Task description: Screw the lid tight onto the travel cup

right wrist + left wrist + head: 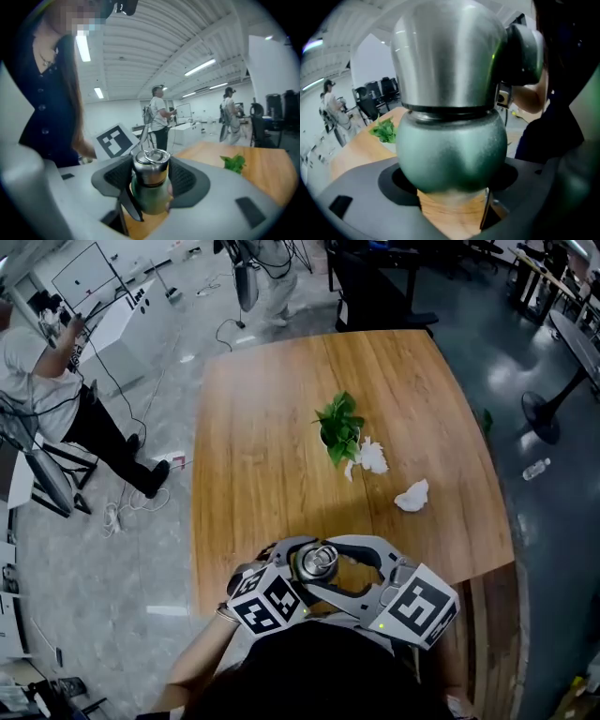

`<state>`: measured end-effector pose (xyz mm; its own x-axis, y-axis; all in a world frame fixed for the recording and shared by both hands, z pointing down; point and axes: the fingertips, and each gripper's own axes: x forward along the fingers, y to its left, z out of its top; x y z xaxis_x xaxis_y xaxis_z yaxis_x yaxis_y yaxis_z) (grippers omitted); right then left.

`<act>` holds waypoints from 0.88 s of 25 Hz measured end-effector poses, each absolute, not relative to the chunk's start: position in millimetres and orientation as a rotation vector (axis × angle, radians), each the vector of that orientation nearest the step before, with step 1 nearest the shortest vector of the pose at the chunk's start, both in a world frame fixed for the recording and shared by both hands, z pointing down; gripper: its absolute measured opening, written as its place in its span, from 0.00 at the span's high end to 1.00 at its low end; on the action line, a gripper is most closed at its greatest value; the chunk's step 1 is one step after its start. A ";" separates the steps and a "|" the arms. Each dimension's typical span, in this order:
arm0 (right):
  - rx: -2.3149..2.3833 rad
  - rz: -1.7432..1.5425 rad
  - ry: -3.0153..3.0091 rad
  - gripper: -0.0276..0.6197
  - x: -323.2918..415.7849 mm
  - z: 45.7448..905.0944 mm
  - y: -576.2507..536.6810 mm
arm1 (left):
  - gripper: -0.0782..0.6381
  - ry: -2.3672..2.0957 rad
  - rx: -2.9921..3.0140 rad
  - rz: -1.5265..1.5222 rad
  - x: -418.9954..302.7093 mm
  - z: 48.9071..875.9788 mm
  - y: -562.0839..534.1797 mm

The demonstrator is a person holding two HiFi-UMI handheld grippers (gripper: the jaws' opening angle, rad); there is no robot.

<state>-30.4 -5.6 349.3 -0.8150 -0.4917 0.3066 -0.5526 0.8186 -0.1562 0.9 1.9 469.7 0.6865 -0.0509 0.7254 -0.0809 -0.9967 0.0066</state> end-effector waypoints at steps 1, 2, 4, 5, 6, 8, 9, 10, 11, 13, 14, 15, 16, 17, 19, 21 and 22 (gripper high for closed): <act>0.901 0.368 -2.742 0.57 -29.4 348.8 -12.2 | 0.35 -0.190 2.825 1.201 1.7 469.3 -4.9; 0.991 0.396 -2.735 0.57 -28.3 348.2 -18.1 | 0.35 -0.257 2.804 1.182 2.6 468.9 -11.1; 1.089 0.427 -2.734 0.57 -27.3 347.3 -24.4 | 0.35 -0.317 2.794 1.165 4.3 468.1 -17.5; 1.069 0.412 -2.742 0.57 -28.3 347.2 -23.2 | 0.35 -0.289 2.809 1.162 4.7 467.4 -16.2; 0.999 0.385 -2.750 0.57 -29.9 347.8 -18.7 | 0.35 -0.222 2.834 1.162 4.6 466.1 -11.8; 0.781 0.326 -2.749 0.57 -32.6 352.0 -4.0 | 0.35 -0.020 2.894 1.181 3.0 463.4 2.7; 0.683 0.295 -2.743 0.57 -33.3 354.0 2.5 | 0.35 0.076 2.917 1.201 1.9 462.9 9.6; 0.615 0.263 -2.738 0.57 -33.8 355.2 6.3 | 0.35 0.144 2.932 1.223 1.3 463.3 14.1; 0.590 0.233 -2.735 0.57 -34.0 355.8 6.9 | 0.35 0.170 2.938 1.238 1.5 464.3 15.1; 0.681 0.205 -2.727 0.57 -32.7 356.9 -1.3 | 0.35 0.086 2.922 1.231 3.3 466.0 6.5; 0.783 0.222 -2.719 0.57 -31.4 357.3 -8.7 | 0.35 -0.006 2.903 1.218 4.1 466.2 -1.7; 0.901 0.256 -2.707 0.57 -30.0 357.3 -16.8 | 0.35 -0.111 2.879 1.205 4.6 466.0 -10.9; 1.016 0.295 -2.689 0.57 -28.5 356.8 -24.3 | 0.35 -0.210 2.852 1.194 4.9 465.6 -19.4; 1.107 0.324 -2.669 0.57 -27.2 356.2 -29.9 | 0.35 -0.285 2.824 1.182 5.3 465.1 -25.7; 1.177 0.344 -2.648 0.57 -26.5 354.8 -33.8 | 0.35 -0.331 2.795 1.154 6.9 463.4 -29.2; 1.108 0.359 -2.678 0.57 -27.9 352.3 -30.1 | 0.35 -0.240 2.821 1.132 8.4 460.9 -22.6; 1.041 0.367 -2.706 0.57 -29.2 350.3 -26.6 | 0.35 -0.160 2.849 1.136 8.4 459.9 -17.1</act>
